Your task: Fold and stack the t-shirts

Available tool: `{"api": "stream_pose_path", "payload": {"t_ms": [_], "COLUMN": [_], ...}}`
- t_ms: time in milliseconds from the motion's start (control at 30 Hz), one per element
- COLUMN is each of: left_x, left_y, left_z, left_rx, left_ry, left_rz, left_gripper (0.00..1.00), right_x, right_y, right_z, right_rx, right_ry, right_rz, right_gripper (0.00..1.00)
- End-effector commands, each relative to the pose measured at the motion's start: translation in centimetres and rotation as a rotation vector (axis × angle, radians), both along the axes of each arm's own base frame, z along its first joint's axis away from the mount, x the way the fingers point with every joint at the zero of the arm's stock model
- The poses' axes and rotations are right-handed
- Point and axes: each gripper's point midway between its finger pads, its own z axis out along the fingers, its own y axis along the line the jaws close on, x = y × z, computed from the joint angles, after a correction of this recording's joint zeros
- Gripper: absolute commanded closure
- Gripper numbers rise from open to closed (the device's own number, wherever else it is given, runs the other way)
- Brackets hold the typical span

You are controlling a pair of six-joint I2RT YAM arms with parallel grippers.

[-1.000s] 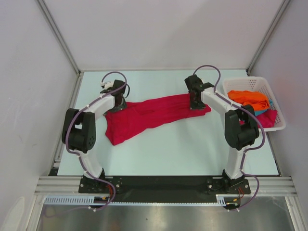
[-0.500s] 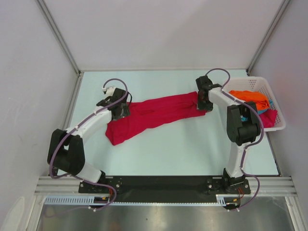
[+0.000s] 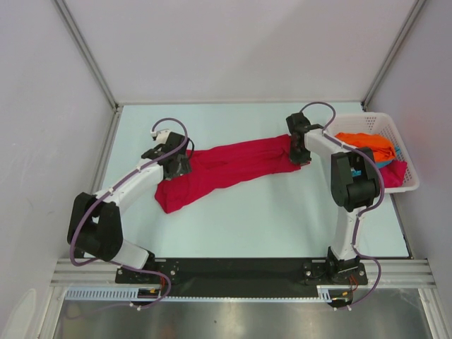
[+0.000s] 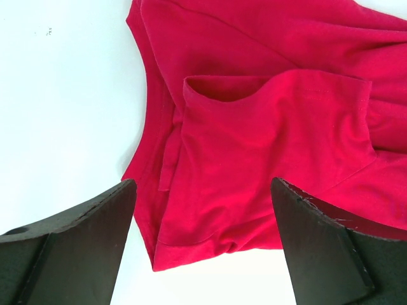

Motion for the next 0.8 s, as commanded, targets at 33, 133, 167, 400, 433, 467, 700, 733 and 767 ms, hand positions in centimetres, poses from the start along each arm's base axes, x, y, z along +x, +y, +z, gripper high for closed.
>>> {"api": "stream_pose_path", "payload": {"t_ms": [33, 133, 167, 400, 433, 467, 700, 733, 767], "left_x": [-0.1, -0.2, -0.2, -0.4, -0.5, -0.5, -0.7, -0.7, -0.7], "left_y": [-0.2, -0.2, -0.2, -0.1, -0.2, -0.1, -0.2, -0.1, -0.1], "left_z": [0.7, 0.6, 0.6, 0.4, 0.4, 0.5, 0.4, 0.4, 0.4], "left_rx": [-0.023, -0.023, -0.023, -0.023, -0.024, -0.024, -0.027, -0.027, -0.029], "left_ry": [-0.029, -0.027, -0.029, -0.023, -0.023, -0.024, -0.024, -0.025, -0.026], "left_rz": [0.009, 0.009, 0.009, 0.003, 0.003, 0.001, -0.005, -0.004, -0.005], "left_gripper": [0.08, 0.08, 0.08, 0.08, 0.08, 0.08, 0.08, 0.08, 0.08], "right_x": [0.9, 0.7, 0.7, 0.6, 1.0, 0.9, 1.7, 1.5, 1.4], "right_y": [0.3, 0.4, 0.3, -0.5, -1.0, -1.4, -6.5, -7.0, -7.4], "right_z": [0.3, 0.4, 0.4, 1.8, 2.9, 3.1, 5.7, 5.7, 5.6], "right_rx": [0.013, 0.021, 0.021, -0.005, -0.026, -0.045, -0.137, -0.16, -0.171], "right_ry": [-0.029, -0.034, -0.037, -0.095, -0.14, -0.149, -0.208, -0.198, -0.191], "right_rz": [0.011, 0.017, 0.017, 0.011, -0.002, -0.012, -0.155, -0.165, -0.175], "right_gripper": [0.96, 1.0, 1.0, 1.0, 1.0, 1.0, 1.0, 1.0, 1.0]}}
